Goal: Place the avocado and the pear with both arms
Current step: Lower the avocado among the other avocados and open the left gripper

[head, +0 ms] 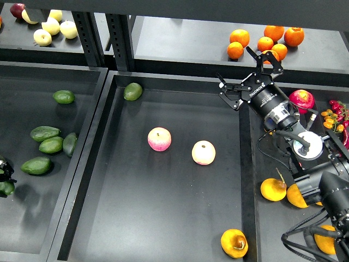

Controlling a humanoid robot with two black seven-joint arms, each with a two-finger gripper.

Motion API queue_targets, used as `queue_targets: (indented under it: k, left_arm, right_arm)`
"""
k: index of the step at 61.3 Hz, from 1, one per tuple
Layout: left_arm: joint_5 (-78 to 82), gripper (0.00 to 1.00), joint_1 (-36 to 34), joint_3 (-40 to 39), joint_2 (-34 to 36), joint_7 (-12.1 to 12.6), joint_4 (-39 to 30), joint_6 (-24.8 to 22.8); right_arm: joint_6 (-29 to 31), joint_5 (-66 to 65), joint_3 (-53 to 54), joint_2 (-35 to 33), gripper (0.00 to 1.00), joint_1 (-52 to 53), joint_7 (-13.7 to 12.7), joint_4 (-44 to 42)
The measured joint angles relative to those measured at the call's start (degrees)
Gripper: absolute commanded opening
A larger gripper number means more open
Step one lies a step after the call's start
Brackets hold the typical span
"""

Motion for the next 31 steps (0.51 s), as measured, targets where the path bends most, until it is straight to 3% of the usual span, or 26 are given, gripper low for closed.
queue_targets:
  k: [21,31]
  left_arm:
    - [0.0,0.25,0.8,0.1,-1.0,0.0,0.4,0.0]
    - [0.0,0.31,0.9,0.2,-1.2,0.0,0.5,0.0]
  right_arm:
    - [0.0,0.0,0.0,0.0,1.00,0.0,0.0,0.0]
    - [0.0,0.0,0.0,0.0,1.00,-0.1,0.0,0.0]
